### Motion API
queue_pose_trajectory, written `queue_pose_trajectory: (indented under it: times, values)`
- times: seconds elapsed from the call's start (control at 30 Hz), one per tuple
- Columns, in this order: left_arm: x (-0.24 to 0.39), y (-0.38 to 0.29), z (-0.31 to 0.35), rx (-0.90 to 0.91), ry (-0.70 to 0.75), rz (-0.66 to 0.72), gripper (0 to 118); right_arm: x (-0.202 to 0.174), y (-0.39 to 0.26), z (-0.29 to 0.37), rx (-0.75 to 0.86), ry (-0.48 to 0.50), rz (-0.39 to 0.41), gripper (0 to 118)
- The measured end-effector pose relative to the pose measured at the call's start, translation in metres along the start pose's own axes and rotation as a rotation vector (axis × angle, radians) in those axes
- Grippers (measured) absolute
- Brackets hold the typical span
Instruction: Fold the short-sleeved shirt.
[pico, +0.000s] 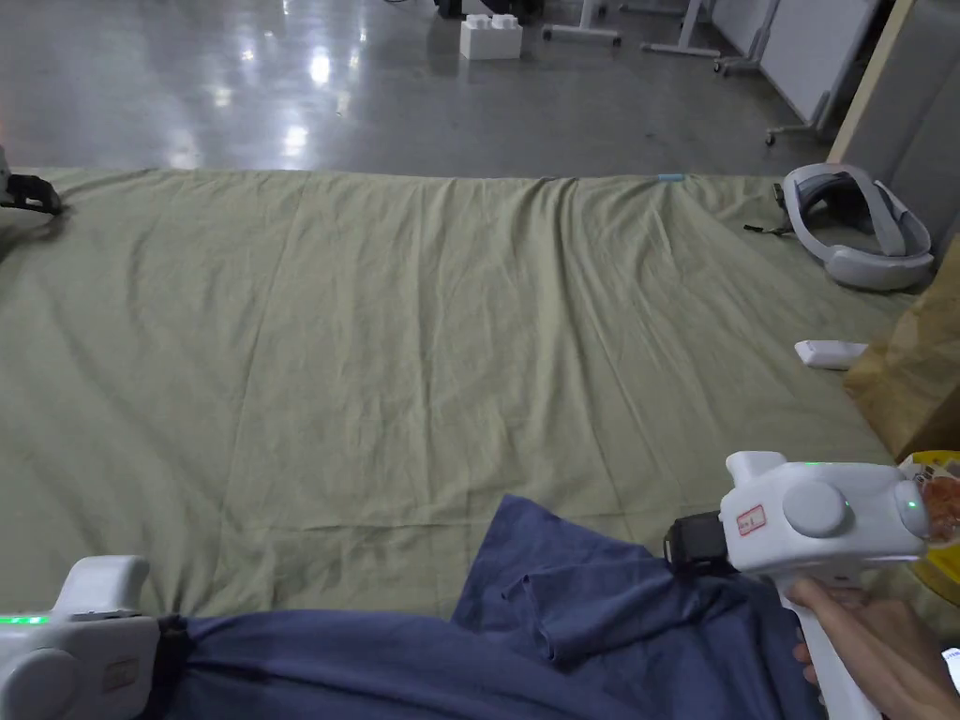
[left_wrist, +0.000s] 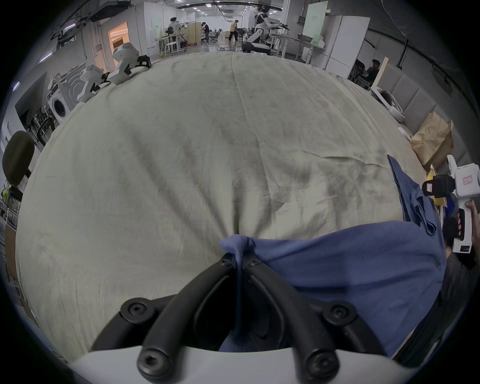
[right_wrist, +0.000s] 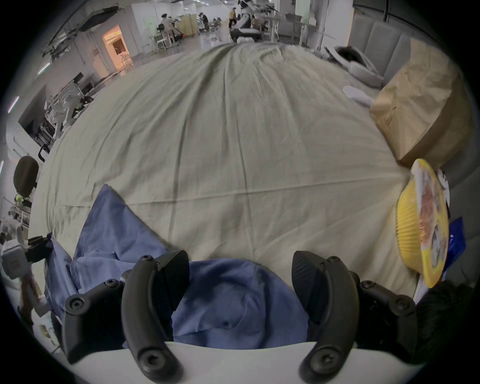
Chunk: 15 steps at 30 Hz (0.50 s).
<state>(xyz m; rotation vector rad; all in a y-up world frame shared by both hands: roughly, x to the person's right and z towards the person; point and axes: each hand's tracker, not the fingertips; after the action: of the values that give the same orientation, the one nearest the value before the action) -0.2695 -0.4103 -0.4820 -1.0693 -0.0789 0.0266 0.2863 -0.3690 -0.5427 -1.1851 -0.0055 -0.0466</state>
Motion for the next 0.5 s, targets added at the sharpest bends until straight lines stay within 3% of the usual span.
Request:
queue_pose_trajectory:
  times: [0.13, 0.17, 0.23, 0.27, 0.4, 0.5]
  values:
    - [0.010, 0.001, 0.012, 0.000, 0.004, 0.004, 6, -0.003, -0.005, -0.018, -0.038, -0.002, -0.006, 80]
    - [0.007, 0.000, 0.012, 0.002, 0.004, 0.007, 6, -0.005, -0.007, -0.014, -0.018, -0.016, 0.003, 69]
    - [0.018, -0.013, 0.020, 0.006, 0.003, 0.015, 6, -0.008, -0.011, -0.007, 0.011, -0.007, 0.031, 20]
    - [0.014, -0.021, 0.025, 0.010, 0.002, 0.019, 6, -0.008, -0.013, -0.002, 0.017, -0.009, 0.034, 10]
    - [0.018, -0.015, 0.038, 0.088, -0.027, 0.042, 6, 0.000, -0.024, 0.011, 0.047, 0.057, -0.015, 9]
    - [0.013, -0.014, 0.063, 0.191, -0.084, 0.161, 6, 0.002, -0.037, 0.040, 0.168, 0.092, -0.043, 9]
